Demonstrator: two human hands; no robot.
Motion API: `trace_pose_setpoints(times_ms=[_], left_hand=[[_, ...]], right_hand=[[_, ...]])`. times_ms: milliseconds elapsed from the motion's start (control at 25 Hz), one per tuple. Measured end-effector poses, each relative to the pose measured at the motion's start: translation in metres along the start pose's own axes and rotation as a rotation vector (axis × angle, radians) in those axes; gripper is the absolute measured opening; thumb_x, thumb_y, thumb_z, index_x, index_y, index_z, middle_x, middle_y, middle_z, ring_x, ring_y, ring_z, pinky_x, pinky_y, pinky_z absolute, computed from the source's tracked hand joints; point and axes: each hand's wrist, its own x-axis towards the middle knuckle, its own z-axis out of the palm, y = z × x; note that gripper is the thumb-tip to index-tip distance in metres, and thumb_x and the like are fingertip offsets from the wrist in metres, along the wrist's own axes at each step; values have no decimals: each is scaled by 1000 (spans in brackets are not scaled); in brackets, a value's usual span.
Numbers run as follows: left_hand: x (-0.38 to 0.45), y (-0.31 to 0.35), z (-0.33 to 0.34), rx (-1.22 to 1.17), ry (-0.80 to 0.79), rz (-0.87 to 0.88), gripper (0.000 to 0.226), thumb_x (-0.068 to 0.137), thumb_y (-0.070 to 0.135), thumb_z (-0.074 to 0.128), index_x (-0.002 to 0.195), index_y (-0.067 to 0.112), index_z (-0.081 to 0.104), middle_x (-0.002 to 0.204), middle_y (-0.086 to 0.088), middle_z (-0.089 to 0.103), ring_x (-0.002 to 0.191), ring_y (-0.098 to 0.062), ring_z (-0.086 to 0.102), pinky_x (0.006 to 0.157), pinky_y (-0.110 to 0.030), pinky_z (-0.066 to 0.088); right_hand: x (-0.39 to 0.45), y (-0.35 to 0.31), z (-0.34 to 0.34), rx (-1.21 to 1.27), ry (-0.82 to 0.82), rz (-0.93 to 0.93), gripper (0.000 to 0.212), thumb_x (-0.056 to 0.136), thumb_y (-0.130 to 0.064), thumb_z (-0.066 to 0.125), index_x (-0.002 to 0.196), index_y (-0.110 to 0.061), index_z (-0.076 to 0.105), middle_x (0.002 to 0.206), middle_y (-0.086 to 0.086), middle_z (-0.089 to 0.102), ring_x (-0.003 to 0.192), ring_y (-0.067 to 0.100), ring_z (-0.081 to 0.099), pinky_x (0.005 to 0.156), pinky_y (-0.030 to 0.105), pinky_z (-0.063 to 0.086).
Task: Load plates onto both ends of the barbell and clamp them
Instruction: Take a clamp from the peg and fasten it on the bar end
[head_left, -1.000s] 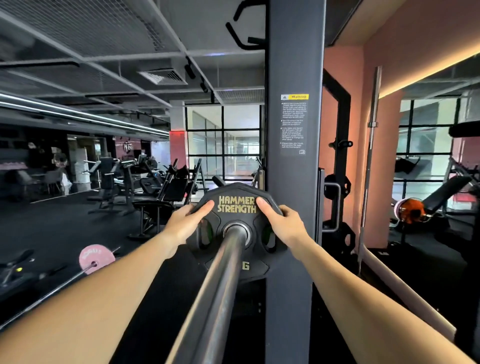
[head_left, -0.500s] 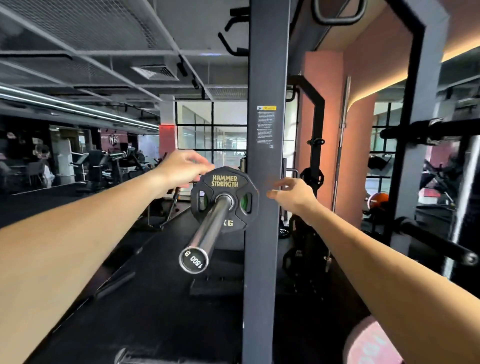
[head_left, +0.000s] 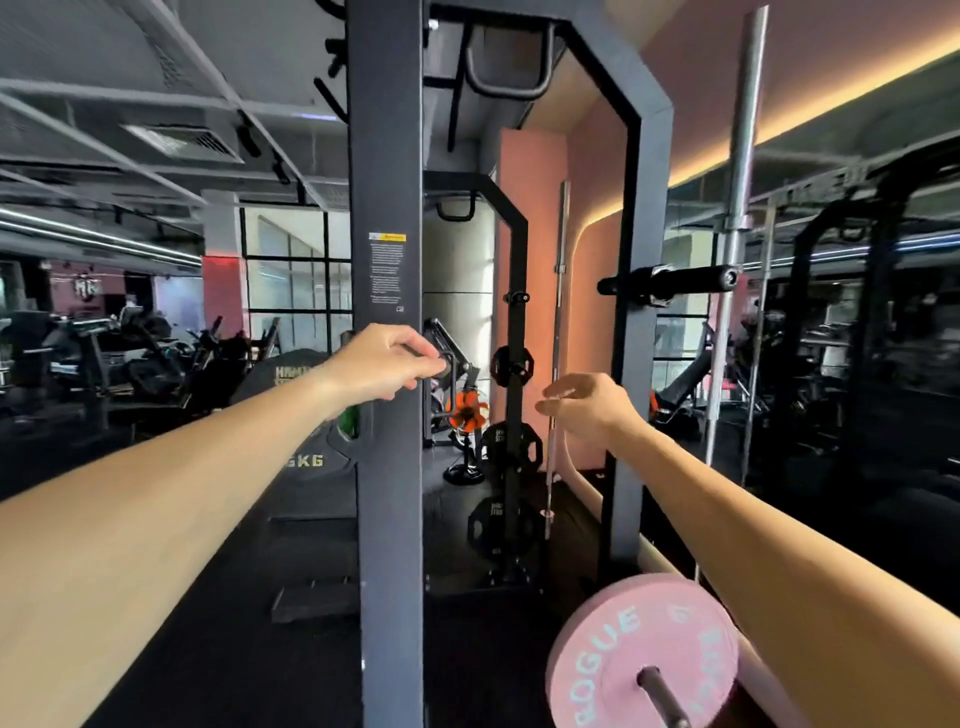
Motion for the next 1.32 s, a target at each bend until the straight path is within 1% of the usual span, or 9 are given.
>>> trace_pose_setpoints(times_ms=[280,400,520,680,800,960,1080,1200,1320], left_hand=[[90,63,154,-86,-74,47,17,90,33,70,105,26,70,106,-2,73,96,-17,71,79,-33,57],[129,86,213,-124,-75,55,18,91,34,68,108,28,69,107,0,73,97,-18,72,84,-38,57],[169,102,254,-161,-84,53,22,95,29,62,117,27,64,109,-1,71,101,-21,69,83,-35,56],[224,112,283,-223,-30,64,30,101,26,52,130,29,57,117,1,64,105,-20,66,89,-39,55],[272,115,297,-269,39,109,34,102,28,48,136,33,52,118,4,59,109,-21,64,90,-39,55],[347,113,311,-329,82,181,36,102,31,46,137,38,51,121,5,59,105,-19,63,89,-41,55],[402,117,316,-307,78,225,39,102,33,48,140,41,49,128,5,59,101,-20,61,89,-41,54],[446,128,326,-290,50,281,42,102,35,48,143,40,47,135,2,52,113,-20,58,96,-42,54],[461,135,339,-301,97,325,34,99,39,52,132,41,57,129,-7,54,109,-32,63,82,-50,61]], right_hand=[[42,124,-136,-72,100,67,25,84,-28,75,109,-23,75,111,0,72,96,14,65,77,20,46],[72,173,-187,-75,128,102,27,81,-29,77,108,-25,75,110,-2,73,97,14,67,79,21,47],[111,210,-219,-29,158,101,24,82,-30,76,106,-28,75,113,-1,74,98,14,68,78,22,47],[164,234,-230,117,203,63,21,93,-22,62,112,-25,70,106,5,75,92,19,71,84,34,56],[208,230,-227,305,191,79,26,103,-28,50,124,-22,64,100,5,73,84,23,68,88,43,58],[275,222,-213,484,129,98,33,105,-43,39,127,-29,60,114,9,71,95,26,71,78,38,58],[324,219,-202,492,139,88,39,105,-45,35,137,-32,53,127,5,62,99,23,67,78,37,56],[372,218,-194,483,164,22,43,103,-43,32,139,-27,50,141,-1,53,111,20,62,88,41,55],[390,218,-188,584,116,6,42,104,-42,31,134,-25,55,133,0,60,116,22,62,97,46,54]])
